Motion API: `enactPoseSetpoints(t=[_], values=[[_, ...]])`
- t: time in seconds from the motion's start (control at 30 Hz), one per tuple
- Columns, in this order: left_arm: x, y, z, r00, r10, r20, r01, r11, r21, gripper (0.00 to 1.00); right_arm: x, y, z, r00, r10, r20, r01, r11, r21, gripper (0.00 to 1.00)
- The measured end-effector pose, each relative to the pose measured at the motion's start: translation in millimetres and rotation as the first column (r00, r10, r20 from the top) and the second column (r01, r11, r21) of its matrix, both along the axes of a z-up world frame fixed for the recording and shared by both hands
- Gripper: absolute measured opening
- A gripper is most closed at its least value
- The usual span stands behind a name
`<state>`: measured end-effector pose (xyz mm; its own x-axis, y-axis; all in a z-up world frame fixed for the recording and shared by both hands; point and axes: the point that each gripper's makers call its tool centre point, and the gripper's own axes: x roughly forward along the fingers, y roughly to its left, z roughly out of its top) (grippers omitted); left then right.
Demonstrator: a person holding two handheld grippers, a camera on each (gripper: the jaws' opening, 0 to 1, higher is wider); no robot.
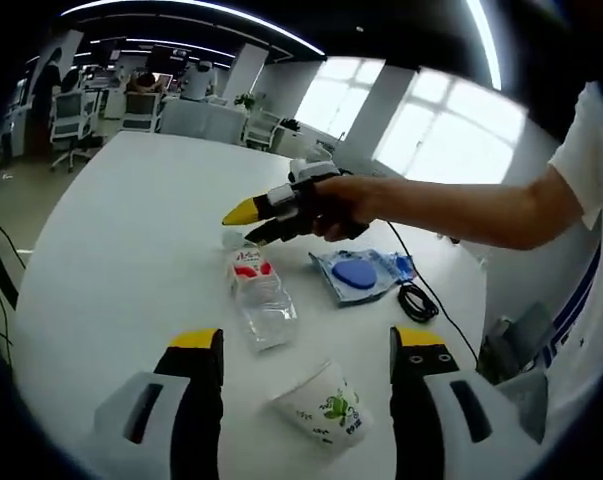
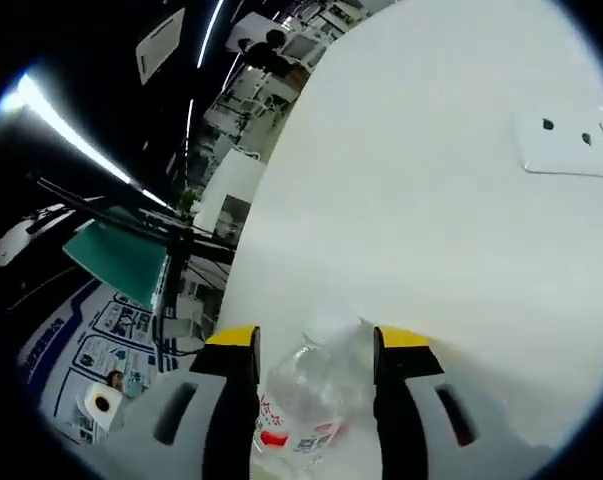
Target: Arrange the tabletop items into an orderly group along one side of the table until the central work area is clear of visible clutter.
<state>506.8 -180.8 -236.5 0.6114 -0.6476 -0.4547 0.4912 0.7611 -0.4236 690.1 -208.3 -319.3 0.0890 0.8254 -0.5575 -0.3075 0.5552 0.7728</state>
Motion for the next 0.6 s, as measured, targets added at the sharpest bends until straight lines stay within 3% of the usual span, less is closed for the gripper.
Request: enactPoseSetpoints(t=[0.17, 0.6], values=[[1.5, 2, -0.6, 1.0, 0.004, 0.001, -0.004, 1.0, 0.001, 0.67, 7, 6, 0.3, 0.999, 0.0, -0.055, 0.003, 0.999, 0.054, 0.39], [4.7, 3, -6.4, 1.0, 0.015, -0.005, -0.015, 1.0, 0.0, 0.66, 19, 11, -11.9, 0.994, 0.026, -0.11, -0.016, 0.995, 0.095, 0.24]])
